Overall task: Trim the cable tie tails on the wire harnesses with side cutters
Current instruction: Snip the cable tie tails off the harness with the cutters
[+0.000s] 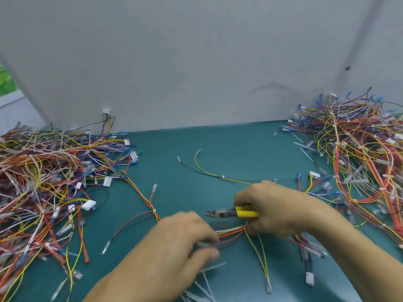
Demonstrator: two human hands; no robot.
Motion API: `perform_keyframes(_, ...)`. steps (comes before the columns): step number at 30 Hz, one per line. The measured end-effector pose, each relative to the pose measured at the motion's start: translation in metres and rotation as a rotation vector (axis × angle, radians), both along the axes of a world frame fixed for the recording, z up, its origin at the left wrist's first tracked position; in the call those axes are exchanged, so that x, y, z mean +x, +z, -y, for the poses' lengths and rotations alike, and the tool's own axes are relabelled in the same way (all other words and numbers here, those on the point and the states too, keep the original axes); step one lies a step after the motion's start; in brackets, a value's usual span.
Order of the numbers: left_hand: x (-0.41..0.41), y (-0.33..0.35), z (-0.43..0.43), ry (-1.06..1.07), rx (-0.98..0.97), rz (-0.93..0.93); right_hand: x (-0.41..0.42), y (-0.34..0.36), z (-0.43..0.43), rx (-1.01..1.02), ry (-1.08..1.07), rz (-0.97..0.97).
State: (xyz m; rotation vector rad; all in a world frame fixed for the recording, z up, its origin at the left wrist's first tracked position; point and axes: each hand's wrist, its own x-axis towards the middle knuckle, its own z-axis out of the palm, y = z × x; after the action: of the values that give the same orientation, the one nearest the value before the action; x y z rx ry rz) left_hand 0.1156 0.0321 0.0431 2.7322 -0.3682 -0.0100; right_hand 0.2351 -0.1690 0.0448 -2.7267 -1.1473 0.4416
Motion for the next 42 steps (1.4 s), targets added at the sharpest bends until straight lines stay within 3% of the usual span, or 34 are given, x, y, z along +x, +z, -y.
perform_keyframes(3, 0.015, -0.011, 0.007, 0.116, 0.092, 0.154, 0.004, 0.004, 0.002, 0.143, -0.051, 0.061)
perform_keyframes(6, 0.034, -0.018, 0.016, 0.136, 0.165, 0.105, 0.004, -0.001, -0.001, 0.309, -0.096, 0.133)
perform_keyframes(8, 0.05, -0.02, 0.026, 0.123, 0.094, 0.035, 0.003, -0.006, -0.008, 0.421, -0.106, 0.169)
perform_keyframes(13, 0.077, -0.024, 0.029, 0.141, -0.229, -0.074, 0.002, -0.01, -0.012, 0.525, -0.175, 0.166)
perform_keyframes(17, 0.084, -0.03, 0.017, 0.207, -0.768, -0.195, 0.012, 0.002, -0.001, 0.792, -0.55, 0.145)
perform_keyframes(20, 0.085, -0.033, 0.01, 0.283, -1.031, -0.187, 0.023, 0.002, 0.008, 0.92, -0.824, -0.068)
perform_keyframes(23, 0.086, -0.031, 0.007, 0.285, -1.106, -0.093, 0.024, -0.005, 0.007, 0.933, -0.861, -0.378)
perform_keyframes(27, 0.086, -0.028, 0.01, 0.189, -1.053, 0.016, 0.023, -0.012, -0.001, 1.024, -0.955, -0.659)
perform_keyframes(32, 0.087, -0.035, 0.011, -0.042, -0.655, 0.289, 0.028, -0.013, -0.006, 1.193, -1.06, -0.993)
perform_keyframes(36, 0.086, -0.045, 0.018, -0.231, -0.343, 0.48, 0.028, -0.015, -0.004, 1.233, -1.061, -0.885)
perform_keyframes(39, 0.085, -0.051, 0.024, -0.269, -0.256, 0.463, 0.026, -0.018, -0.004, 1.248, -1.041, -0.707)
perform_keyframes(42, 0.086, -0.05, 0.021, -0.205, -0.241, 0.374, 0.025, -0.018, -0.001, 1.209, -0.942, -0.391)
